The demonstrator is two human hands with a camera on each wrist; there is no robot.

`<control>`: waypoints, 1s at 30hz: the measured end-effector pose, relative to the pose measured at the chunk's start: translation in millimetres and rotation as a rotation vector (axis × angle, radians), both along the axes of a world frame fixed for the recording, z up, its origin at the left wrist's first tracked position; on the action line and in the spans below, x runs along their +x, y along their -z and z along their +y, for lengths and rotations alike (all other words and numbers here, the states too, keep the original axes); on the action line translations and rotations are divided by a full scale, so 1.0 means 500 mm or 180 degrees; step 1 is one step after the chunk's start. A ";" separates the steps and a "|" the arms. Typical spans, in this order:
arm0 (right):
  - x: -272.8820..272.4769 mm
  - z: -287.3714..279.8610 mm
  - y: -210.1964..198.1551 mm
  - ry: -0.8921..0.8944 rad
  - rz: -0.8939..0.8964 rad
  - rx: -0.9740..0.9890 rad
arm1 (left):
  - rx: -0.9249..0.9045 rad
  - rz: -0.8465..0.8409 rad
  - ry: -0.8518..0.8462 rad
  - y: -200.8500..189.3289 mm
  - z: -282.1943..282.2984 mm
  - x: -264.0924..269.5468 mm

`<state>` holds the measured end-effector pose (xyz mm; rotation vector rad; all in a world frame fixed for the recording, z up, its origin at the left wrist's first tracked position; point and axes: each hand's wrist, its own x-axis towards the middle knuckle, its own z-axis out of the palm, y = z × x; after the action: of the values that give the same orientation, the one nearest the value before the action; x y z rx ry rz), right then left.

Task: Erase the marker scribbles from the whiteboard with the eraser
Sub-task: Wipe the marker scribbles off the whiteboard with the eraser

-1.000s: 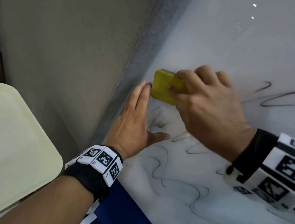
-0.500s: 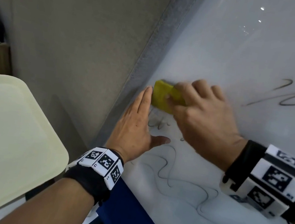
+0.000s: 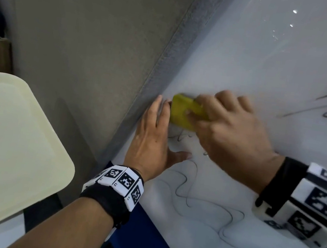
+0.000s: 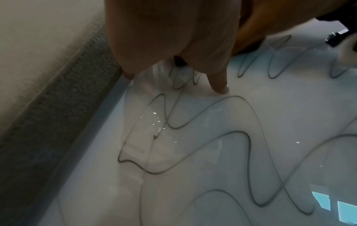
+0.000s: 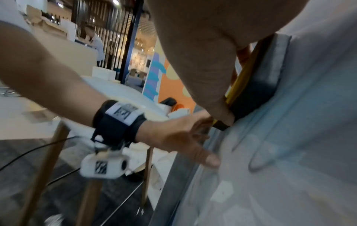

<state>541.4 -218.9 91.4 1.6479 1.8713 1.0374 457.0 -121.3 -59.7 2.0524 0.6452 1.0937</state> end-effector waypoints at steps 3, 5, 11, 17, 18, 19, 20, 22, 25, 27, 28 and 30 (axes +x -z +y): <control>0.002 -0.015 0.014 -0.0009 -0.0046 -0.0390 | -0.0097 -0.0054 0.0038 0.010 -0.005 -0.003; 0.000 -0.001 -0.006 -0.0038 -0.0029 -0.0397 | -0.0123 -0.0051 -0.0003 0.014 -0.007 -0.003; -0.017 0.023 0.014 0.0168 0.0047 0.0054 | -0.0219 0.0043 -0.0017 0.036 -0.009 -0.011; -0.015 -0.020 0.069 0.0240 -0.0072 -0.0540 | -0.0290 0.0283 -0.0047 0.090 -0.029 -0.018; -0.014 -0.013 0.049 0.0160 -0.0024 -0.0439 | -0.0283 0.0267 -0.0074 0.091 -0.030 -0.015; -0.013 -0.001 0.026 0.0099 0.0029 -0.0271 | -0.0292 0.0256 -0.0091 0.090 -0.030 -0.013; -0.011 0.010 0.003 0.0087 0.0053 -0.0092 | -0.0322 0.0248 -0.0094 0.089 -0.030 -0.011; -0.013 0.027 -0.013 0.0178 -0.0002 0.0167 | -0.0370 0.0223 -0.0077 0.088 -0.029 -0.011; -0.027 0.020 0.041 0.0204 -0.0043 -0.0028 | -0.0363 0.0245 -0.0088 0.087 -0.028 -0.014; -0.035 -0.002 0.092 0.0279 -0.0070 -0.0471 | -0.0310 0.0291 -0.0044 0.084 -0.027 -0.020; -0.036 -0.012 0.107 0.0326 -0.0069 -0.0652 | -0.0305 0.0341 -0.0001 0.083 -0.027 -0.024; -0.032 -0.014 0.104 0.0350 -0.0104 -0.0852 | -0.0306 0.0390 0.0046 0.085 -0.026 -0.028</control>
<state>525.2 -225.8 39.1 1.5473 1.7881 0.7290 442.8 -134.5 -102.4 2.0493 0.7285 0.9165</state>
